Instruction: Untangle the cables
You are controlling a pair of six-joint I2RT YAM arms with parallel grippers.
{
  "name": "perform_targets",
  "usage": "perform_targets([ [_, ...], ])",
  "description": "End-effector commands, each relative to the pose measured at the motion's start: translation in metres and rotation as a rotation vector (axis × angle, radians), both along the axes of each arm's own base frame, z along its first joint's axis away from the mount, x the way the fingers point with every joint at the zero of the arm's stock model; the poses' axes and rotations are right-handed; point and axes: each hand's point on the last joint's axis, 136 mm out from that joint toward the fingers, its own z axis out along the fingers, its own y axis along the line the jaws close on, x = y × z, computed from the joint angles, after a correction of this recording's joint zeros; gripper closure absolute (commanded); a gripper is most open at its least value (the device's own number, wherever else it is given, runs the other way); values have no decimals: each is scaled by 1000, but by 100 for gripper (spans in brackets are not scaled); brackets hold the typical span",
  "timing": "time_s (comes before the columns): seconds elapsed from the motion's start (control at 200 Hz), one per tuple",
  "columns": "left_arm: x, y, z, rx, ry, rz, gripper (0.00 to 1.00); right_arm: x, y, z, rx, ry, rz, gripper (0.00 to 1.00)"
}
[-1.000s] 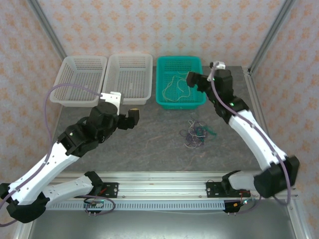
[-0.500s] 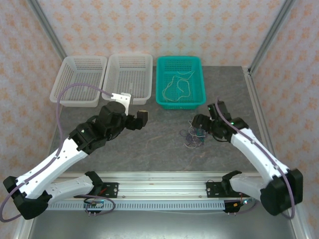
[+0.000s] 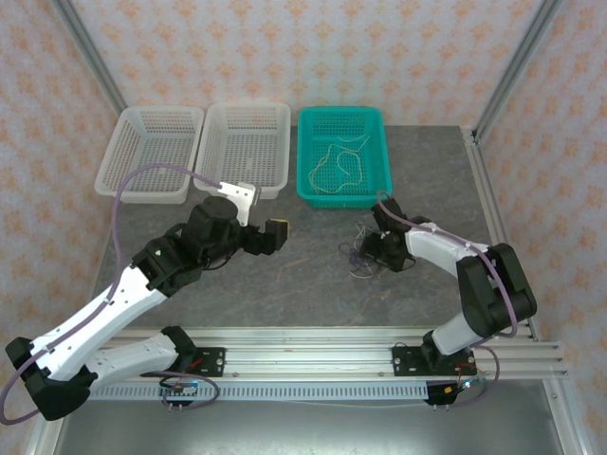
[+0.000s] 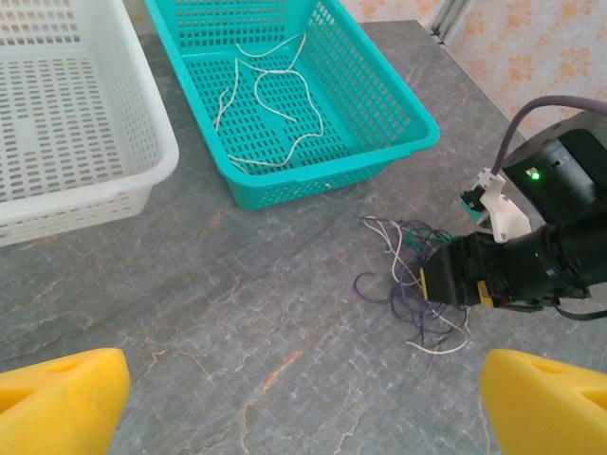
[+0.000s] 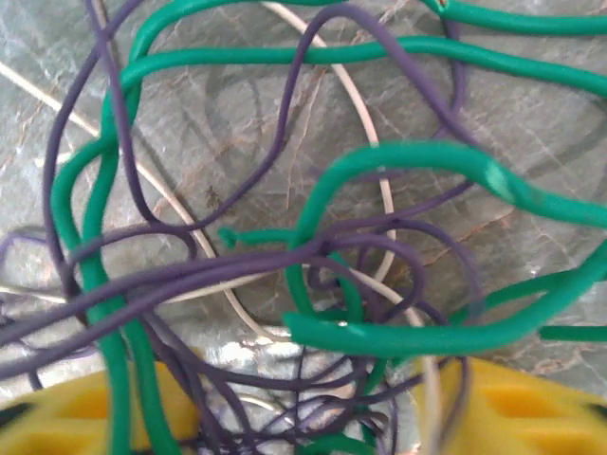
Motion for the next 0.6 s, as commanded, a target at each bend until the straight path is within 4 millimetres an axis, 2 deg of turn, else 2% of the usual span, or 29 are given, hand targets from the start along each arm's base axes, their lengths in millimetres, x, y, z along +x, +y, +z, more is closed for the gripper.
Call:
perform_targets([
  [0.0,6,-3,2,-23,-5,13,4,0,-3,-1,-17,-36,17,69],
  [0.07,10,-3,-2,-29,11,42,4,2,4,12,27,-92,57,86],
  [0.18,21,7,-14,-46,54,166,4,4,29,46,167,-216,172,95],
  [0.245,24,4,-21,-62,89,192,4,3,41,68,231,-286,242,100],
  [0.45,30,-23,-33,-172,203,182,8,-14,73,130,304,-508,497,100],
  [0.596,37,-36,-40,-234,280,215,15,-33,95,157,336,-623,680,100],
])
